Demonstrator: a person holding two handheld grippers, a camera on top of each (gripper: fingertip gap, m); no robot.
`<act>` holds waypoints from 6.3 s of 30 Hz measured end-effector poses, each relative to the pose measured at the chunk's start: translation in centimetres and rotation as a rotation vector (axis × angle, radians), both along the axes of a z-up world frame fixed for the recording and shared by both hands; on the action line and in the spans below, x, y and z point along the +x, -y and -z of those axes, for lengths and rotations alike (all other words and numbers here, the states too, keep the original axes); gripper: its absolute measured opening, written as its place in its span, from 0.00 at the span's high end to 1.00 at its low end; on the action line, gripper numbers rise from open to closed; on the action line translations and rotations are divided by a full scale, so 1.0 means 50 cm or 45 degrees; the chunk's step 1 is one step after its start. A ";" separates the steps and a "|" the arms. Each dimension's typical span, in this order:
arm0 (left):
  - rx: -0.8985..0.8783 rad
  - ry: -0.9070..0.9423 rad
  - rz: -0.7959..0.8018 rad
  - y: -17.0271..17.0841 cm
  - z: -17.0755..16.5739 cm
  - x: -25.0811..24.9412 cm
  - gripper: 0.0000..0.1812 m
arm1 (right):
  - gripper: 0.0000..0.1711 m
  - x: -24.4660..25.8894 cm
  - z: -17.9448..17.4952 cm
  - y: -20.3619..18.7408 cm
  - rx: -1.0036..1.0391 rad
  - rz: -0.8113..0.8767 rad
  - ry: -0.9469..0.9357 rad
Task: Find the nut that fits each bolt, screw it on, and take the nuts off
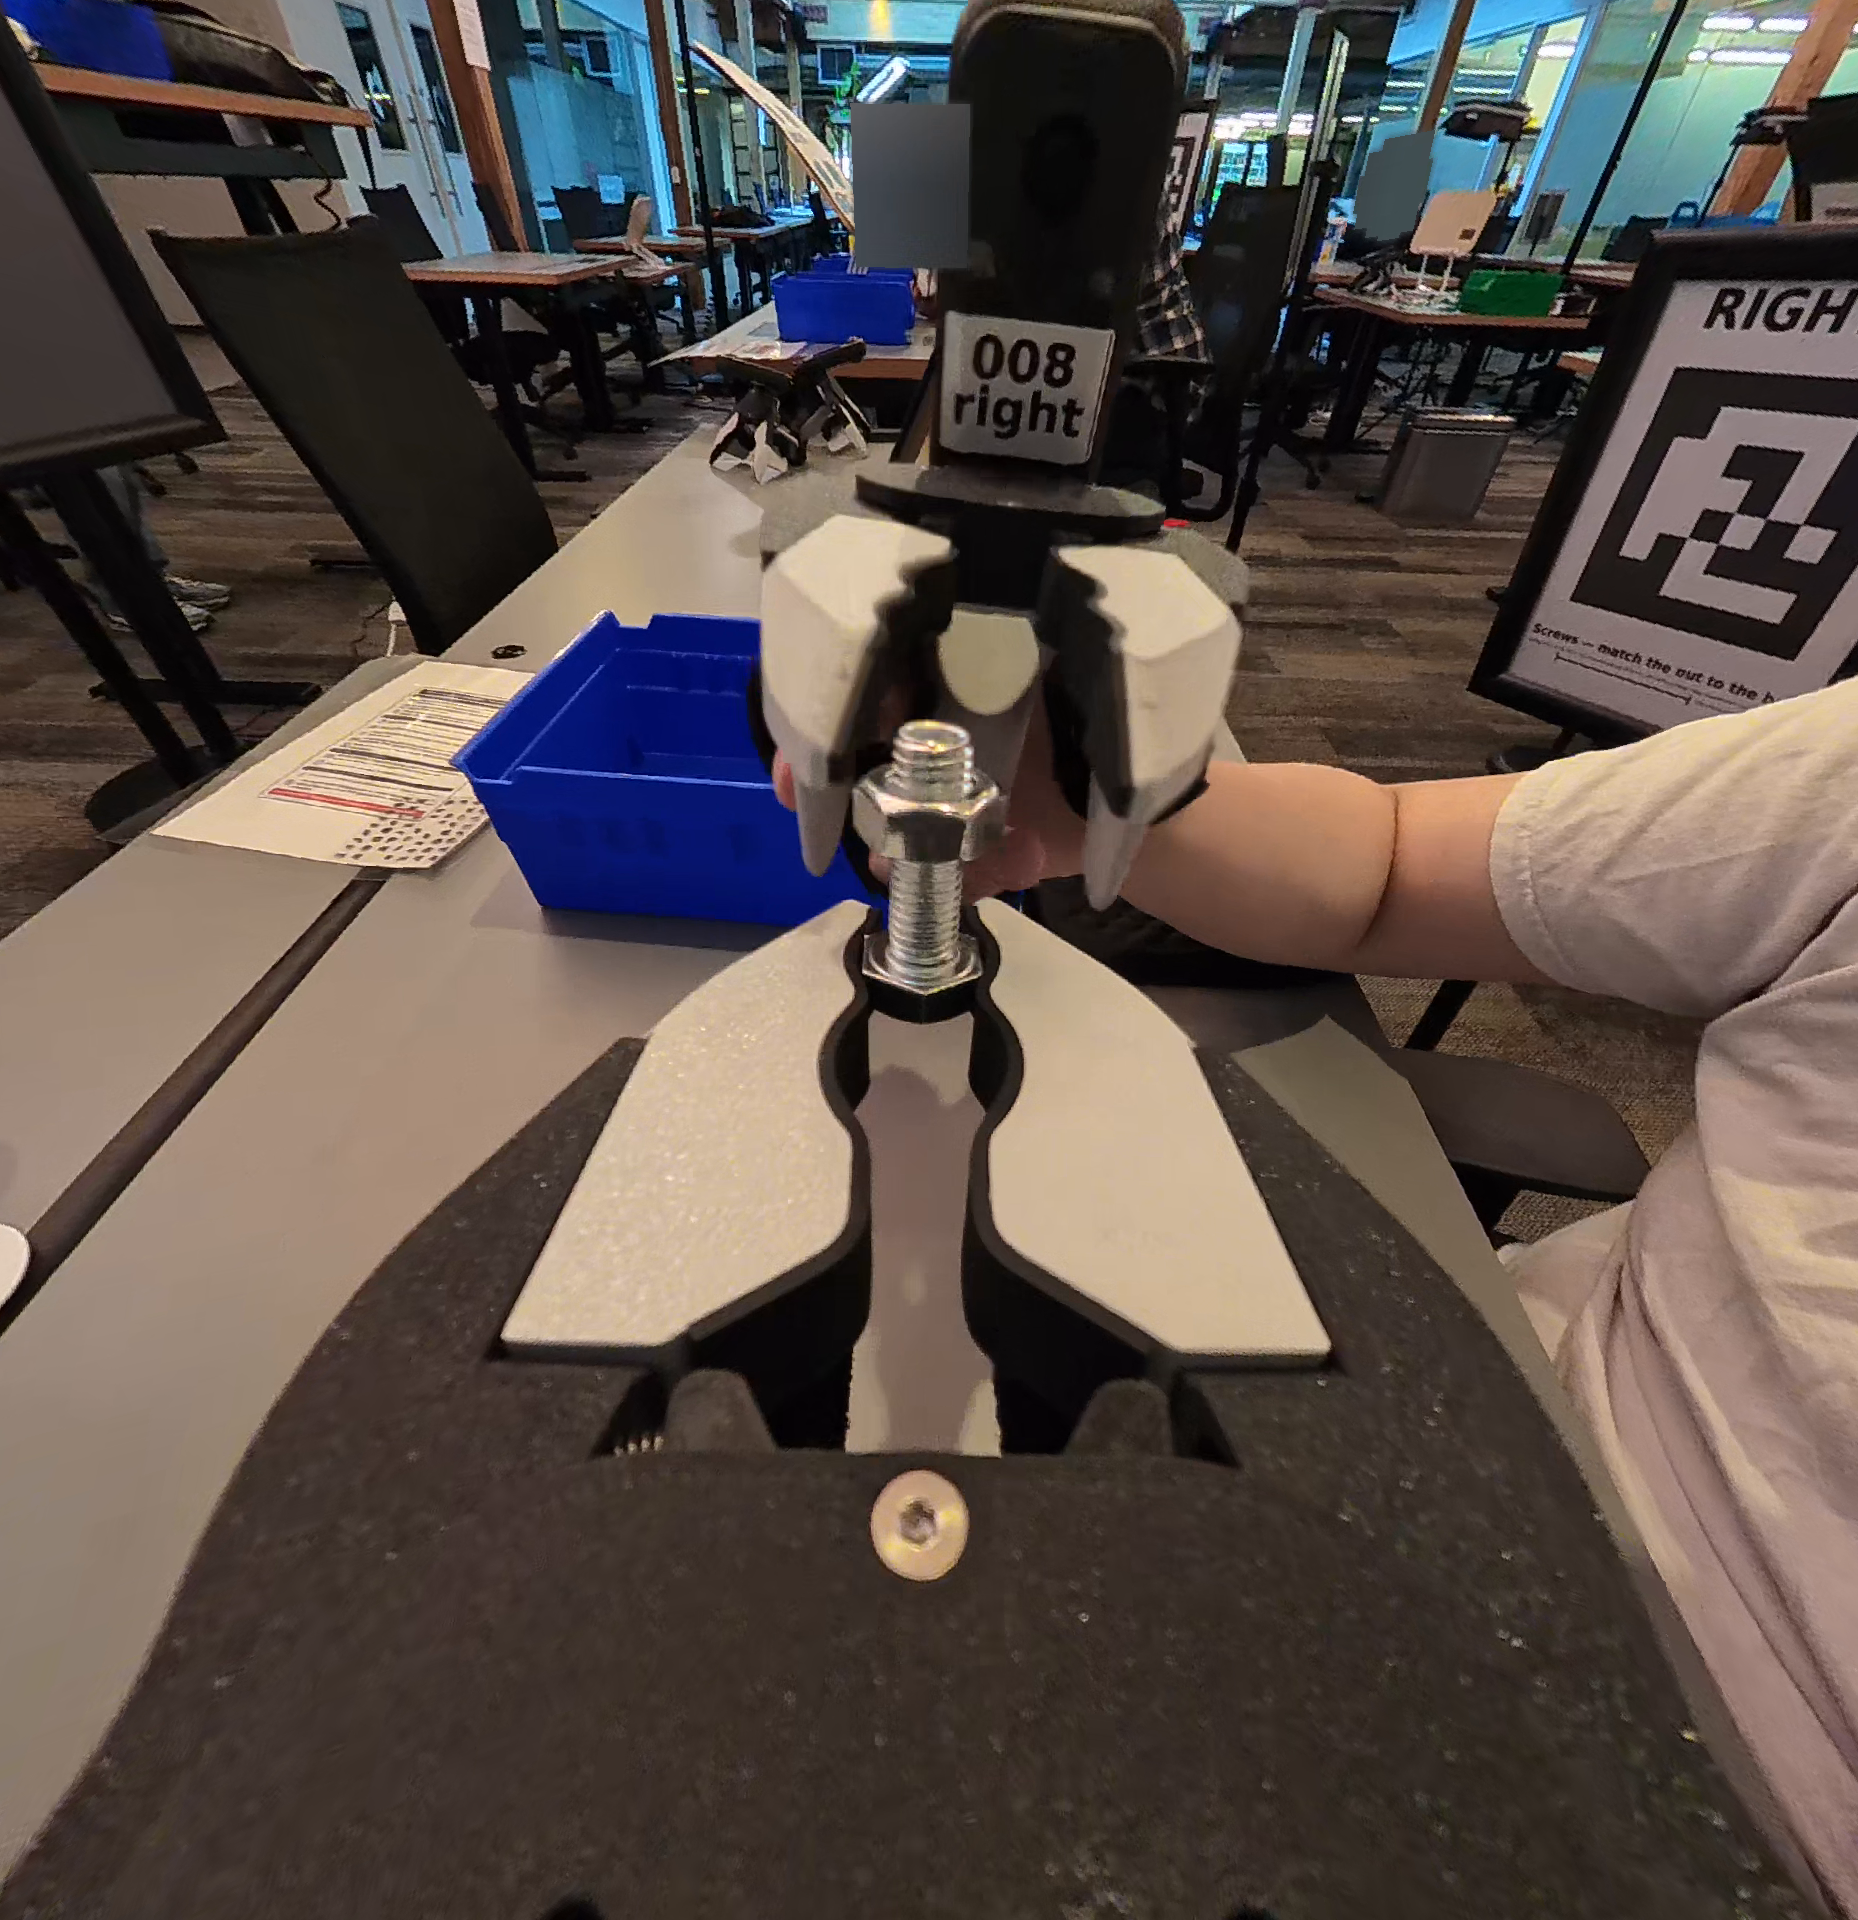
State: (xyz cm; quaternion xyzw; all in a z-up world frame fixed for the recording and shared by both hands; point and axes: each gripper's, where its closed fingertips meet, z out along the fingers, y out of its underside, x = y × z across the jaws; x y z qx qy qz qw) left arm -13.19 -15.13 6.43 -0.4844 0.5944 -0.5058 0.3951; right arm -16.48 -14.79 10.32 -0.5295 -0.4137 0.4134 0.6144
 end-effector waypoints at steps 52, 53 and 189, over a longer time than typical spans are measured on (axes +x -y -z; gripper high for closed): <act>-0.047 -0.019 -0.049 -0.023 -0.011 -0.014 0.79 | 0.95 0.402 0.143 -0.084 -0.696 0.698 0.655; -0.036 -0.035 -0.053 -0.022 -0.009 -0.015 0.80 | 0.95 0.489 0.192 -0.082 -0.834 0.897 0.798; 0.045 -0.268 -0.071 -0.083 0.090 -0.042 0.95 | 0.88 0.038 0.106 -0.070 -0.268 0.014 0.244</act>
